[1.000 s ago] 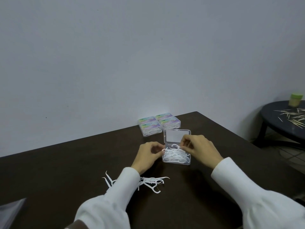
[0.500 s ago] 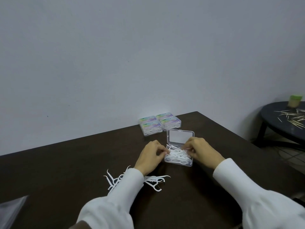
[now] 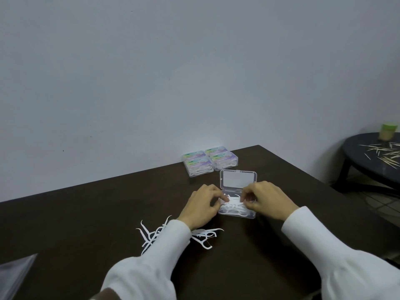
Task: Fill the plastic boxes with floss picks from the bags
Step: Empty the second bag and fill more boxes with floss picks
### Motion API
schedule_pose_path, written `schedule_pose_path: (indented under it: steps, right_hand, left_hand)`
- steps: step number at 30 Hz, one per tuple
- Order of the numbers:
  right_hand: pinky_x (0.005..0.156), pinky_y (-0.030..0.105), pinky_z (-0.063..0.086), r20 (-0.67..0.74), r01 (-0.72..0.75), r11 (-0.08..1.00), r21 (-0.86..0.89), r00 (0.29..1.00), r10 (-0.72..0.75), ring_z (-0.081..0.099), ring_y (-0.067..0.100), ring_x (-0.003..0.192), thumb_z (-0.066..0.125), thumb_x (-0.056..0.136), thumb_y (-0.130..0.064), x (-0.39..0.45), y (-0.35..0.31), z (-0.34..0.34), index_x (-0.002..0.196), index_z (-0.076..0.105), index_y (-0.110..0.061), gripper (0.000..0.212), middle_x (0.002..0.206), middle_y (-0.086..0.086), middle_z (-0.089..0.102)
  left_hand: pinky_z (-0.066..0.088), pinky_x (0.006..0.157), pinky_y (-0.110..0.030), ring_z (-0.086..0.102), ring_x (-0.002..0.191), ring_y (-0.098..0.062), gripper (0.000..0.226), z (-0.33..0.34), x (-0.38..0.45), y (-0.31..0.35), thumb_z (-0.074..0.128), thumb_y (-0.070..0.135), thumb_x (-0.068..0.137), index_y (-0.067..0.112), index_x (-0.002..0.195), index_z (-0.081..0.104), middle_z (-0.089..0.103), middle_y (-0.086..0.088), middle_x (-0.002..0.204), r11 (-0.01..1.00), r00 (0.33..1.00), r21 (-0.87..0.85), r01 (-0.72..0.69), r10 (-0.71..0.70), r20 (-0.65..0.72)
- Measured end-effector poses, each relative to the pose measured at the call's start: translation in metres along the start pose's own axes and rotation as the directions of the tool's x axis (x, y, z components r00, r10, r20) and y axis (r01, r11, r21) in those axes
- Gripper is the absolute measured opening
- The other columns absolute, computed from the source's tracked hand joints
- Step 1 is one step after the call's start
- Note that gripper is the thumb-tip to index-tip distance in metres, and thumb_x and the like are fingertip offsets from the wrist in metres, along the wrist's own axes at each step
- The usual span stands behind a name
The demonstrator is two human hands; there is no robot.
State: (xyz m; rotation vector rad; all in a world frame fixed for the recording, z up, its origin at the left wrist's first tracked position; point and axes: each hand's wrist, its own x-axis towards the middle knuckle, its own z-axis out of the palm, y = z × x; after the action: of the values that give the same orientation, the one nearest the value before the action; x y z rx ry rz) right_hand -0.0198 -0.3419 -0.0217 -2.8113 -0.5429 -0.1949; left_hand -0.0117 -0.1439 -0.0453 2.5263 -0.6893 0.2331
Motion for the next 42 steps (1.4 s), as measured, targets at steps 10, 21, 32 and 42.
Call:
schedule_pose_path:
  steps: [10,21,32,42]
  right_hand:
    - [0.106,0.034,0.02,-0.082,-0.034,0.986,-0.164,0.996,0.021,0.053,0.005,0.097,0.054,0.089,-0.041,0.0,-0.004,0.001,0.095,0.06,-0.03,0.013,0.098,-0.012,0.061]
    - [0.103,0.033,0.026,-0.038,-0.047,0.998,-0.046,0.998,0.046,0.056,0.009,0.105,0.052,0.092,-0.029,0.002,-0.007,0.001,0.112,0.062,-0.029,0.022,0.113,-0.009,0.063]
    - [0.091,0.023,0.036,-0.141,0.063,0.998,-0.019,0.988,-0.065,0.053,0.007,0.095,0.055,0.089,-0.024,0.001,-0.029,-0.002,0.105,0.064,-0.024,0.018,0.106,-0.007,0.059]
    - [0.086,0.032,0.044,0.22,0.256,0.961,-0.101,0.948,-0.23,0.054,0.016,0.107,0.059,0.078,-0.059,-0.004,-0.096,0.026,0.117,0.057,-0.023,0.053,0.115,-0.005,0.056]
  left_hand:
    - [0.04,0.098,-0.032,0.049,0.11,-0.008,0.029,0.0,-0.001,0.002,0.053,0.015,0.092,0.024,0.119,0.06,0.058,0.007,0.122,1.0,0.999,0.01,0.002,-0.002,-0.048]
    - [0.036,0.1,-0.025,0.05,0.118,-0.012,0.034,0.0,-0.003,0.003,0.043,0.011,0.095,0.018,0.124,0.061,0.058,0.006,0.13,0.998,1.0,0.057,-0.025,0.024,0.009]
    - [0.038,0.104,-0.029,0.049,0.12,-0.01,0.032,-0.023,-0.015,-0.004,0.05,0.014,0.095,0.02,0.125,0.059,0.058,0.003,0.128,0.991,0.996,-0.109,0.074,-0.069,0.05]
    - [0.049,0.086,-0.033,0.057,0.094,-0.013,0.03,-0.088,-0.088,-0.043,0.058,0.043,0.089,0.02,0.109,0.056,0.057,0.004,0.101,0.86,0.875,0.184,0.477,-0.484,-0.005]
